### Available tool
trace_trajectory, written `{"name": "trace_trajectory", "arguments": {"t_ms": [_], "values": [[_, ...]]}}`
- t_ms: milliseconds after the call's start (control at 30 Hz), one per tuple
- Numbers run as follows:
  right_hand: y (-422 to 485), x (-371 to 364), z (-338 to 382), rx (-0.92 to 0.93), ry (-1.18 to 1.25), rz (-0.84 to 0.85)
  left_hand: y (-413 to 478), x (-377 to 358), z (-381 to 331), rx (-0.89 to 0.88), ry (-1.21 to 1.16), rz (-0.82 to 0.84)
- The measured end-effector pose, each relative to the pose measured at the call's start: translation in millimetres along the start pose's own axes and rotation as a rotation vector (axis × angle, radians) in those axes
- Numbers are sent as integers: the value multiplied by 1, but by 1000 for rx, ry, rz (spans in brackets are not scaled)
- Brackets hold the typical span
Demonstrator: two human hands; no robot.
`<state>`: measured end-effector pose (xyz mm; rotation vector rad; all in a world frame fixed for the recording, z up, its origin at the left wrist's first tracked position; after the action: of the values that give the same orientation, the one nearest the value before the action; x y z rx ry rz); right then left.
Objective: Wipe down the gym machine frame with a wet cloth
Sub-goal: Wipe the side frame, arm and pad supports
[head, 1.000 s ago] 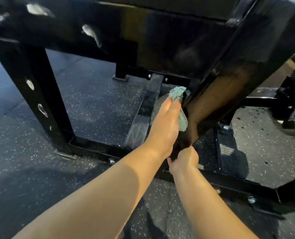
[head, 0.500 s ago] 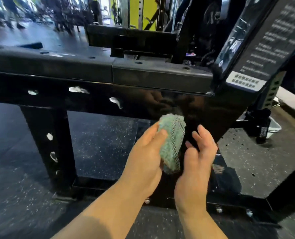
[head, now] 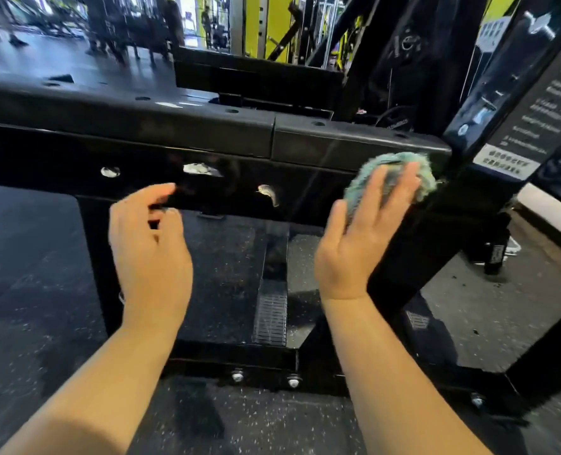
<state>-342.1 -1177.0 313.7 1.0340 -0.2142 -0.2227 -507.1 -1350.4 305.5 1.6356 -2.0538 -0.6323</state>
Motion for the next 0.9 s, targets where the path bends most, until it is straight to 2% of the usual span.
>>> {"name": "trace_trajectory", "arguments": {"t_ms": [133, 233, 300, 400, 500, 533, 633, 700, 800, 900], "values": [[-43, -72, 69, 418, -34, 185, 1, 5, 26, -131, 124, -19], [-40, -77, 63, 589, -174, 138, 0, -2, 31, -220, 178, 75], [-25, -52, 32, 601, -268, 86, -1, -7, 34, -267, 225, 149], [-8, -12, -9, 470, -368, 20, 1, -10, 40, -352, 276, 208], [-16, -26, 10, 289, -338, 69, 5, -13, 42, -405, 281, 250], [-22, -43, 29, 293, -331, 90, 6, -12, 43, -403, 265, 249], [-41, -90, 87, 488, -261, 159, 13, -4, 42, -387, 171, 203], [-42, -100, 96, 606, -263, 186, 20, 4, 42, -376, 169, 157], [-32, -76, 64, 752, -347, 191, 24, 10, 43, -376, 268, 127], [-14, -25, 8, 718, -495, 136, 22, 1, 49, -389, 308, 179]]}}
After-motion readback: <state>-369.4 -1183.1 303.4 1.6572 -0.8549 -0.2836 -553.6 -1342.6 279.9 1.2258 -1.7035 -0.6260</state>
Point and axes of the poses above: each hand's wrist, its own y-axis towards the middle knuckle, its own x-axis out of the back of the hand, z = x × y, the point moved 7 cm from there along y, towards the middle knuckle, and after that the axes turned 7 degrees about -x, right-handed, at the moved point
